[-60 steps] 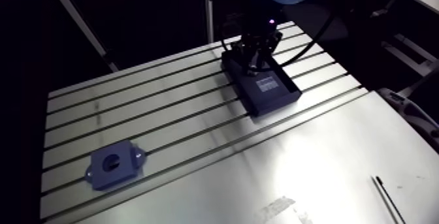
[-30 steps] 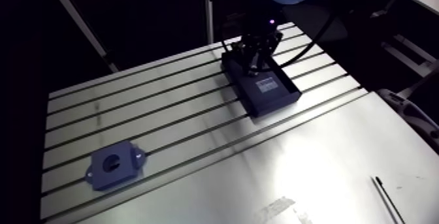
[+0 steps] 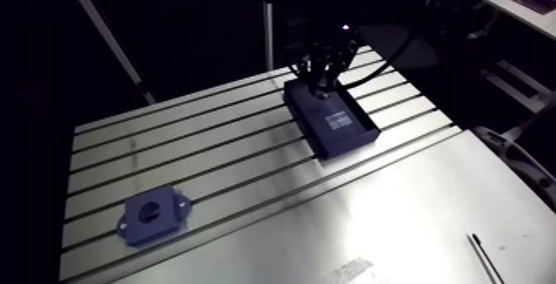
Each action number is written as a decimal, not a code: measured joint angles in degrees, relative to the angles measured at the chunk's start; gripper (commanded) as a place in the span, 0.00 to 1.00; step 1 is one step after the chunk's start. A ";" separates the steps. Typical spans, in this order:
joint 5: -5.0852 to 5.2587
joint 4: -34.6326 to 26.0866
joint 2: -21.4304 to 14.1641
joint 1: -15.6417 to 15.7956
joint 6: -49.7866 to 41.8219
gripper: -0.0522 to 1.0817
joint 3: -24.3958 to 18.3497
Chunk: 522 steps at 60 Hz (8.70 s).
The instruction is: Pick up the bearing and press it into the housing until flush.
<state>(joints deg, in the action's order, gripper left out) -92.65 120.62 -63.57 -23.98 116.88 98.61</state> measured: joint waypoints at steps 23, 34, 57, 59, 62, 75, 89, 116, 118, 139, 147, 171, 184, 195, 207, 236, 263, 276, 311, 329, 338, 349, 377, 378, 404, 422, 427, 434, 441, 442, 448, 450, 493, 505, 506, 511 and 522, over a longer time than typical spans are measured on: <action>0.52 -6.11 -6.00 5.01 -3.87 0.59 0.09; 0.66 -7.22 -7.46 8.29 -6.92 0.60 0.96; 1.42 -4.67 -9.11 15.01 -10.36 0.60 4.73; 1.52 -4.13 -9.23 15.51 -10.47 0.60 5.10; 1.65 -3.45 -9.38 16.26 -10.59 0.60 5.55; 1.86 -1.80 -9.74 19.76 -11.03 0.60 6.77; 1.74 -1.32 -9.78 22.60 -12.46 0.60 7.19; 1.51 0.09 -9.38 27.99 -15.57 0.61 7.74; 1.49 0.04 -9.35 28.37 -15.98 0.61 7.75; 1.10 -0.53 -8.42 32.88 -21.11 0.61 8.15; 1.04 -0.52 -8.21 33.83 -21.64 0.61 8.27; 1.03 -0.22 -7.78 35.93 -21.91 0.61 8.78; 0.95 -0.08 -7.33 36.89 -21.98 0.62 8.93; 0.96 0.15 -7.04 37.22 -21.97 0.62 9.06; 1.05 0.86 -6.64 37.45 -21.72 0.62 9.24; 1.11 2.55 -5.61 37.76 -21.15 0.62 9.72; 1.18 2.65 -4.97 38.00 -21.04 0.62 9.96; 1.19 2.65 -4.61 38.10 -21.04 0.62 10.02; 1.11 4.51 -3.95 38.13 -20.88 0.62 10.28; 1.17 4.90 -3.90 38.09 -20.87 0.62 10.37; 1.17 4.93 -3.93 38.05 -20.86 0.62 10.43; 1.13 4.94 -4.04 38.05 -20.86 0.62 10.63; 1.17 4.86 -4.52 37.99 -20.85 0.62 10.83; 1.16 4.86 -4.53 37.99 -20.85 0.62 10.84; 1.13 4.85 -4.58 37.98 -20.83 0.62 11.18; 1.12 4.85 -4.58 37.98 -20.85 0.62 11.28; 1.11 4.85 -4.57 38.00 -20.85 0.62 11.29; 1.10 4.88 -4.54 38.02 -20.85 0.62 11.29; 1.07 4.92 -4.49 38.02 -20.86 0.62 11.29; 1.07 4.92 -4.48 38.03 -20.86 0.62 11.30; 1.04 4.93 -4.45 38.02 -20.85 0.62 11.30; 1.04 4.93 -4.45 38.02 -20.85 0.62 11.30; 1.03 4.94 -4.40 37.66 -20.77 0.62 11.15; 1.03 4.93 -4.39 37.62 -20.77 0.62 11.13; 1.03 4.94 -4.39 37.62 -20.77 0.62 11.13; 1.03 4.94 -4.31 37.61 -20.76 0.62 11.13; 1.03 4.94 -4.20 37.61 -20.72 0.62 11.13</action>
<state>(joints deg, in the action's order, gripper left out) -91.63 125.56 -67.77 13.63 96.17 109.74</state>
